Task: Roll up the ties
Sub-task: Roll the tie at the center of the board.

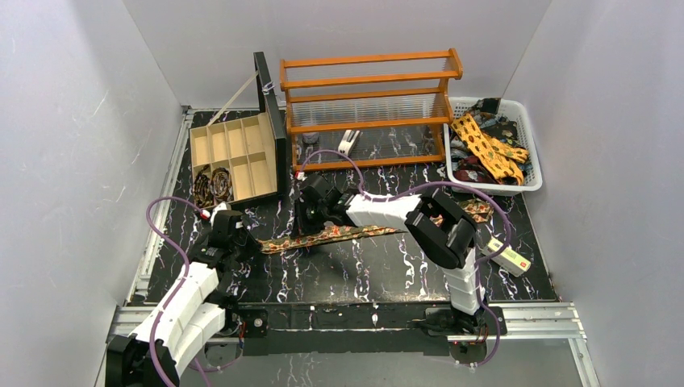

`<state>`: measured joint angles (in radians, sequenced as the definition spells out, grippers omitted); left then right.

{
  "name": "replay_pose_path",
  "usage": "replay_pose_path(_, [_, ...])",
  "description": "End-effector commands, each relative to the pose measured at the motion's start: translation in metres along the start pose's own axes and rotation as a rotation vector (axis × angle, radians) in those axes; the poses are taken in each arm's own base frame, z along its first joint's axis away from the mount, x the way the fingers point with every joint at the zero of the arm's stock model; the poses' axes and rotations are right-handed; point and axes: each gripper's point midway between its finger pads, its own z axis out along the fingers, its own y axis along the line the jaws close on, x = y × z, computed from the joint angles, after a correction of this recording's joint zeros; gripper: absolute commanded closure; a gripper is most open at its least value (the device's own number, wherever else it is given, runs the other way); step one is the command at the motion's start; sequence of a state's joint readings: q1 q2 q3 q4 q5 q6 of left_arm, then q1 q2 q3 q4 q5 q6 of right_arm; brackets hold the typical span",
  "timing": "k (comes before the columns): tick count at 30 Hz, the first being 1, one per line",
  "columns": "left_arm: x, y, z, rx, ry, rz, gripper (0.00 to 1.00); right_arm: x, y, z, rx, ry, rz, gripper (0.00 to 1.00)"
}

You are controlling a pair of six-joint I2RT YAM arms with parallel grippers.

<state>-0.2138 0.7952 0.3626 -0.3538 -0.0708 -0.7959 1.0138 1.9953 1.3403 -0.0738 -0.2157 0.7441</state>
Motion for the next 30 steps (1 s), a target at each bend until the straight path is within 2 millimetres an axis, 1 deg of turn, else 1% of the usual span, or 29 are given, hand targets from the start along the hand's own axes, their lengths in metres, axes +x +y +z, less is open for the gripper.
replay_pose_path(1, [-0.008,-0.006,-0.005,0.006,-0.020,0.008,1.00,0.004,-0.009,0.013,0.019,0.035,0.005,0.99])
replay_pose_path(4, [-0.009,-0.008,-0.006,0.019,-0.021,0.011,1.00,0.014,-0.019,0.023,0.038,0.081,0.019,0.99])
replay_pose_path(8, [-0.012,-0.015,-0.008,0.049,-0.029,0.023,1.00,0.025,-0.028,0.028,0.064,0.118,0.034,0.99])
replay_pose_path(16, [-0.029,-0.050,-0.019,0.168,-0.052,0.052,1.00,0.027,-0.033,0.030,0.083,0.124,0.043,0.99])
replay_pose_path(19, [-0.025,-0.064,-0.021,0.213,-0.013,0.079,1.00,0.027,-0.033,0.029,0.084,0.121,0.048,0.99])
replay_pose_path(25, [-0.013,-0.078,-0.016,0.238,0.032,0.120,1.00,0.022,-0.028,0.027,0.067,0.103,0.049,0.99])
replay_pose_path(27, [-0.012,-0.080,-0.017,0.235,0.034,0.133,1.00,0.020,-0.029,0.026,0.069,0.099,0.052,0.99])
replay_pose_path(30, [-0.009,-0.075,-0.016,0.209,0.038,0.126,1.00,0.017,-0.027,0.023,0.060,0.085,0.052,0.99])
